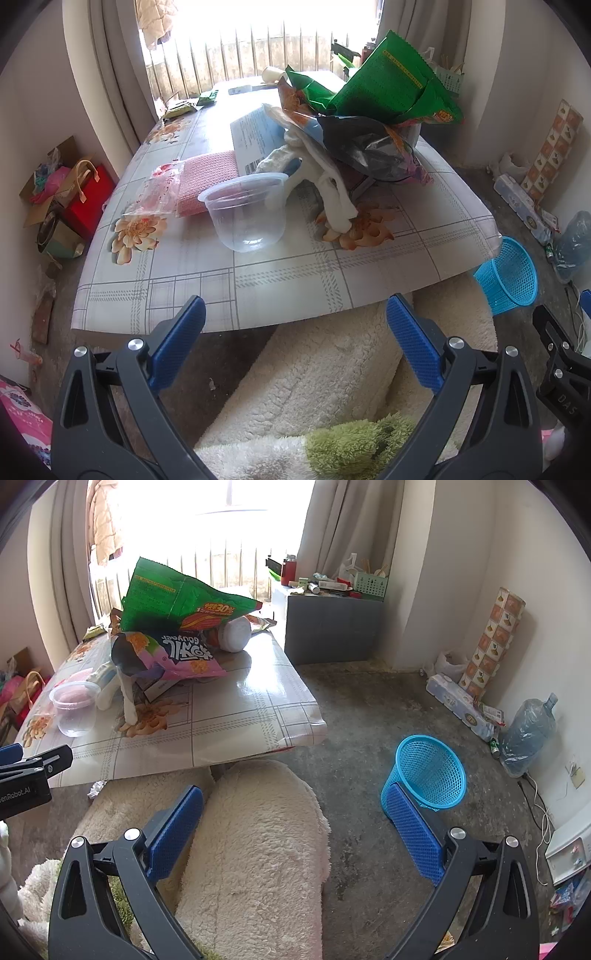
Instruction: Collect trash
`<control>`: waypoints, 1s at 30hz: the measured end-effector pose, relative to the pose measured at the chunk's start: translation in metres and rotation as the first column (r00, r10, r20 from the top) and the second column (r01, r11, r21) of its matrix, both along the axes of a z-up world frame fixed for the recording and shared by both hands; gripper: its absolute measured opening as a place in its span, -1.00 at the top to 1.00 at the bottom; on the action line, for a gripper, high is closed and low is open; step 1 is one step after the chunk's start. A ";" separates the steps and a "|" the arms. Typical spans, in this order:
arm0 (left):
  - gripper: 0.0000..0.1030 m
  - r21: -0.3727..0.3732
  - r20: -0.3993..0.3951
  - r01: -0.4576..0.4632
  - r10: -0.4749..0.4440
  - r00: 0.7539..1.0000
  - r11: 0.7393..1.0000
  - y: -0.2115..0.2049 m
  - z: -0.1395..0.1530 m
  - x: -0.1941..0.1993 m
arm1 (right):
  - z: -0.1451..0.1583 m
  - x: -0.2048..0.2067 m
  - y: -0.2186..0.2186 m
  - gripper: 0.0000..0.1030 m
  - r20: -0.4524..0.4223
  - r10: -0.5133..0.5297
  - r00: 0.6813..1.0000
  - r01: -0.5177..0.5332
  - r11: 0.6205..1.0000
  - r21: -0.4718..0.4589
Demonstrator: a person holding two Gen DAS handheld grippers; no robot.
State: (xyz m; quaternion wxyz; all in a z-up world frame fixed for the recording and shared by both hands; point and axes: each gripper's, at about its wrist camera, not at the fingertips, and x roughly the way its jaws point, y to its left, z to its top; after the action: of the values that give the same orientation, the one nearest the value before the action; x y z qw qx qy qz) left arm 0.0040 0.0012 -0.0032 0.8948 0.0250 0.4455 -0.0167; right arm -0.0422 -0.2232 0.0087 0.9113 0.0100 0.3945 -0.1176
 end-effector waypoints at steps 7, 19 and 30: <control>-0.83 -0.001 0.000 -0.005 0.005 1.000 1.000 0.003 -0.001 -0.002 | 0.000 -0.001 0.000 -0.88 -0.001 0.001 1.000 -0.001 1.000 0.000; -0.83 0.002 0.000 -0.006 0.006 1.000 1.000 0.004 -0.002 -0.003 | -0.001 0.000 -0.001 -0.88 -0.001 0.000 1.000 0.000 1.000 0.001; -0.83 0.005 -0.003 -0.011 0.011 1.000 1.000 0.006 -0.002 -0.002 | -0.002 0.000 0.000 -0.88 -0.003 0.001 1.000 -0.001 1.000 0.003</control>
State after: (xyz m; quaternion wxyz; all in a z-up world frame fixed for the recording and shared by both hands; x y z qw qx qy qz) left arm 0.0021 0.0070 -0.0054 0.8941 0.0246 0.4471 -0.0107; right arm -0.0424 -0.2231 0.0069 0.9108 0.0111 0.3959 -0.1167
